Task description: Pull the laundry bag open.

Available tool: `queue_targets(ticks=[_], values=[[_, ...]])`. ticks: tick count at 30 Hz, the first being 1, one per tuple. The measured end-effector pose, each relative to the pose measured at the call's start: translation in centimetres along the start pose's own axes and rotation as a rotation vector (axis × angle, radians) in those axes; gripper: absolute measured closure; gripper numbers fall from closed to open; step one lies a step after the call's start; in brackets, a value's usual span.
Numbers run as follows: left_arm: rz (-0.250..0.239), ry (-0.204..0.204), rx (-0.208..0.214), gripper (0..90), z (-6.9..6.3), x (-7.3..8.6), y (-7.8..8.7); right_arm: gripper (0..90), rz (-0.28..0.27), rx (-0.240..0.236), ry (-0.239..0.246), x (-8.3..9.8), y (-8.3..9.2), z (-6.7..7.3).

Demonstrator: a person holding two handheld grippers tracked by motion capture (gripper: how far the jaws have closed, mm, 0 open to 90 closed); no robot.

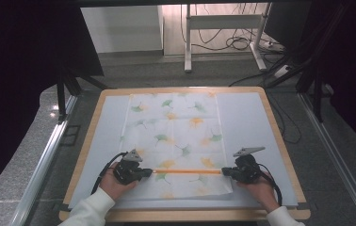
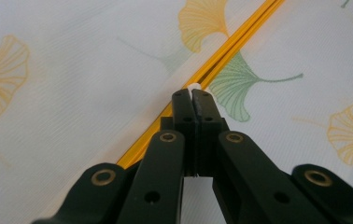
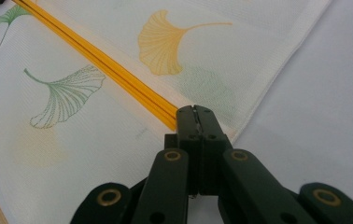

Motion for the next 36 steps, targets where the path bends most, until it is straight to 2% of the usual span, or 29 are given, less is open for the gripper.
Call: queue_targets(ticks=[10,12,17,21,36], values=[[0.0,0.011,-0.017,90.0,0.9,0.8,0.7,90.0,0.0,0.003,0.001,0.0,0.0,0.0],[-0.011,0.031,-0.012,90.0,1.0,0.9,0.8,90.0,0.0,0.0,0.001,0.0,0.0,0.0],[-0.008,0.038,-0.014,90.0,1.5,1.3,1.1,90.0,0.0,-0.002,0.001,0.0,0.0,0.0],[-0.01,0.041,-0.03,90.0,1.9,1.5,1.4,90.0,0.0,0.001,0.002,0.0,0.0,0.0],[-0.022,0.09,-0.049,90.0,3.4,2.9,2.6,90.0,0.0,0.001,0.003,0.0,0.0,0.0]])
Point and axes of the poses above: each handheld gripper's, and its own axes: y roughly backward along the jaws, x roughly out of its underside, z roughly to its left, the point moved 10 cm from there along -y, roughly forward along the jaws, and after that the axes turned 5 degrees about -x, right-handed, at the moved point
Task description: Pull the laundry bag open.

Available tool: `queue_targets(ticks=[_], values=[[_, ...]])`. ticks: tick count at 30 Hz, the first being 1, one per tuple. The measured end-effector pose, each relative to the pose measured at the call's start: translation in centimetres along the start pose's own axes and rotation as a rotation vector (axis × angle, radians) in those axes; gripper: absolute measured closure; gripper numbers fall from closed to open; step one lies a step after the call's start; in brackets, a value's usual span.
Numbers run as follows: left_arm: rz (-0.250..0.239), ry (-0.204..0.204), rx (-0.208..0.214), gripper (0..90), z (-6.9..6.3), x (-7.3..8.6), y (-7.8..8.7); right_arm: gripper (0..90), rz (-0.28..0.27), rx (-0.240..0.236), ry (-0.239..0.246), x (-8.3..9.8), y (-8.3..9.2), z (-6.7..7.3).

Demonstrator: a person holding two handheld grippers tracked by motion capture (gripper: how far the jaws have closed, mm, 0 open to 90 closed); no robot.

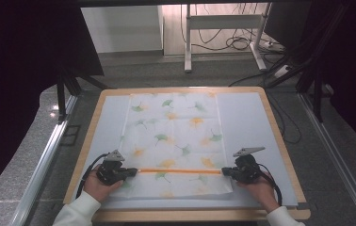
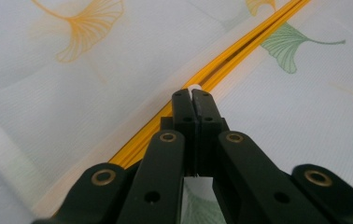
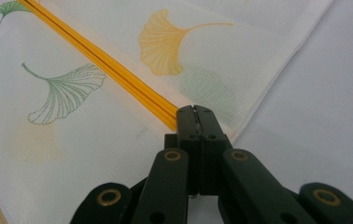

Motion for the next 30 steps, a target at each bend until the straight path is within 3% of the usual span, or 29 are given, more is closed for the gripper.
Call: queue_targets(ticks=[30], values=[[-0.011,0.063,-0.069,90.0,3.1,2.1,2.1,90.0,0.001,0.007,0.002,0.0,0.0,0.0]])
Point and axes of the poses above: each handheld gripper's, and its own axes: y roughly backward along the jaws, x roughly out of its underside, z roughly to its left, the point moved 10 cm from there along -y, roughly forward along the jaws, and after that the axes turned 5 degrees about -x, right-handed, at the moved point
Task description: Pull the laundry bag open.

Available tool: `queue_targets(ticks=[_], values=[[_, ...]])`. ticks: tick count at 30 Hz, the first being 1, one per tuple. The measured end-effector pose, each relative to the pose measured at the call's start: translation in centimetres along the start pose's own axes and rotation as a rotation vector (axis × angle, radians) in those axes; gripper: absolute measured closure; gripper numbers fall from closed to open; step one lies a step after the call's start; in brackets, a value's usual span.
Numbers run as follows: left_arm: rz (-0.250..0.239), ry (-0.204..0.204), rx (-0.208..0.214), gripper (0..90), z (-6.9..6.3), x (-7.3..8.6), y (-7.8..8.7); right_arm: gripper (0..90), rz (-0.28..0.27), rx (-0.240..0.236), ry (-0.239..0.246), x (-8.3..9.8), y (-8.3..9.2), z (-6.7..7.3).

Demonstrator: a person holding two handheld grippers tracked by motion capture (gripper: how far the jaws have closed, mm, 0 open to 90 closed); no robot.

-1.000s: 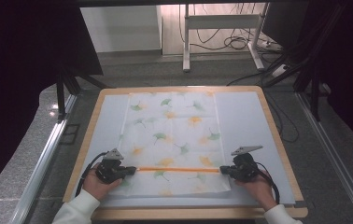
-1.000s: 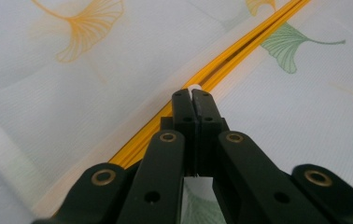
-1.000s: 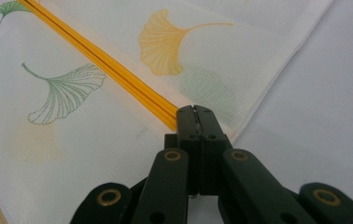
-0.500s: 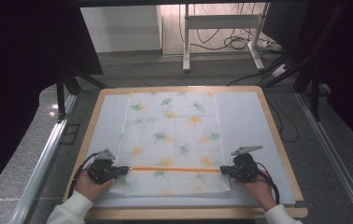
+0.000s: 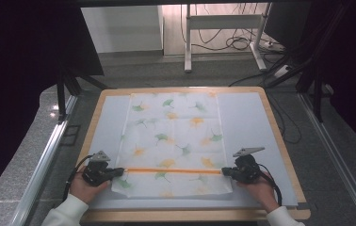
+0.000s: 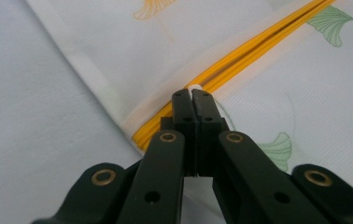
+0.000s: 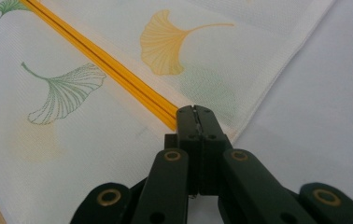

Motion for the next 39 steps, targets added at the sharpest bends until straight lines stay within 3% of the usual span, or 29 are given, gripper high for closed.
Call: queue_targets(ticks=[7,39], values=[[-0.009,0.021,-0.005,90.0,0.46,0.41,0.33,90.0,-0.001,-0.006,0.003,0.0,0.01,0.0],[-0.008,0.034,-0.004,90.0,0.6,0.7,0.63,90.0,0.003,0.005,0.018,-0.01,-0.01,0.05]])
Point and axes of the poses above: each handheld gripper's, and its own axes: y roughly backward along the jaws, x roughly out of its underside, z roughly to its left, the point moved 10 cm from there along -y, roughly forward along the jaws, and after that the axes turned 5 degrees about -x, right-handed, at the moved point
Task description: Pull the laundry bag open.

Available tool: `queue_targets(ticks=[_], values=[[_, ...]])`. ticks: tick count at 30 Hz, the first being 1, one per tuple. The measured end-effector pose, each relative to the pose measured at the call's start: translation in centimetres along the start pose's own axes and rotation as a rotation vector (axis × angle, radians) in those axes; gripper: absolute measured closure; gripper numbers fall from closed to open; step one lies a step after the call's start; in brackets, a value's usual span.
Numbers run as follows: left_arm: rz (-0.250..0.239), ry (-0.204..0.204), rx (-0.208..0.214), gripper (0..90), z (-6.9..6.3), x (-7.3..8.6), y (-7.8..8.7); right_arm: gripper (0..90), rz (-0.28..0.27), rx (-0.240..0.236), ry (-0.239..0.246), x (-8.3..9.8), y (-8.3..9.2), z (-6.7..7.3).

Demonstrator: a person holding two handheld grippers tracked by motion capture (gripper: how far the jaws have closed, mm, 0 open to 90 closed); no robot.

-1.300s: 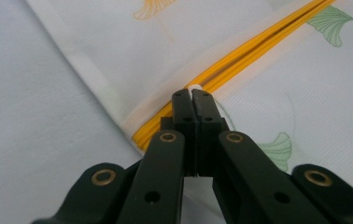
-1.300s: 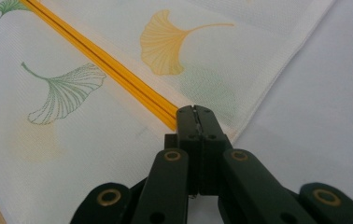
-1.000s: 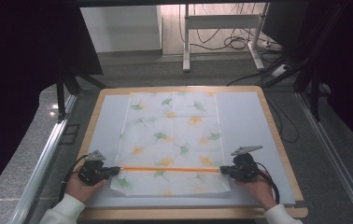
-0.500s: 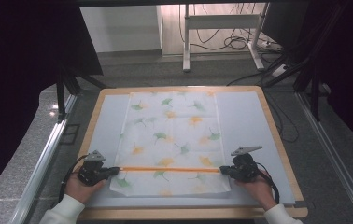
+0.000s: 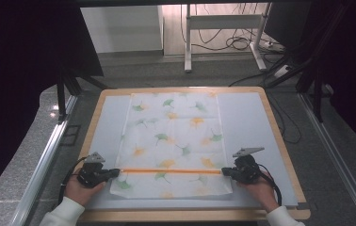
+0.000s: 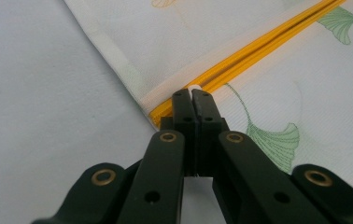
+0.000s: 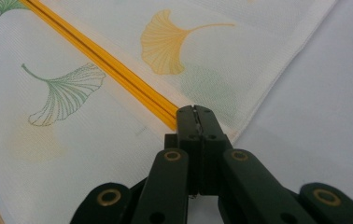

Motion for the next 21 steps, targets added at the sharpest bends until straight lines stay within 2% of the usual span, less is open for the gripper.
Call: queue_targets(ticks=[3,6,10,11,13,15,17,20,21], values=[[-0.005,-0.008,-0.006,90.0,-0.1,-0.2,0.0,90.0,-0.003,0.005,0.005,0.0,0.0,0.0],[-0.033,-0.017,-0.003,88.0,-0.3,-0.6,0.1,90.0,-0.004,0.012,0.012,0.0,0.1,0.1],[-0.086,-0.017,0.012,72.4,-1.2,-1.8,0.9,89.5,-0.03,0.015,0.027,-0.3,0.5,0.4],[-0.11,-0.013,0.009,68.4,-1.5,-2.4,1.1,86.7,-0.048,0.008,0.031,-0.5,0.8,0.5],[-0.132,-0.014,0.015,60.8,-2.1,-3.2,1.4,77.6,-0.072,0.007,0.053,-1.1,1.2,0.9],[-0.151,-0.014,0.012,52.5,-2.7,-4.2,1.5,73.2,-0.091,0.01,0.072,-1.5,1.5,1.1],[-0.178,-0.016,0.012,46.1,-3.3,-5.1,1.5,62.6,-0.109,0.007,0.079,-1.8,1.6,1.4],[-0.203,-0.03,-0.027,36.4,-3.8,-6.1,1.3,47.8,-0.133,0.007,0.081,-2.2,1.9,1.3],[-0.205,-0.026,-0.036,35.9,-3.8,-6.2,1.2,45.6,-0.141,0.006,0.08,-2.3,2.0,1.3]])
Point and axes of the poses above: each handheld gripper's, and its own axes: y roughly backward along the jaws, x roughly out of its underside, z roughly to its left, the point moved 10 cm from there along -y, roughly forward along the jaws, and after that the axes turned 5 degrees about -x, right-handed, at the moved point
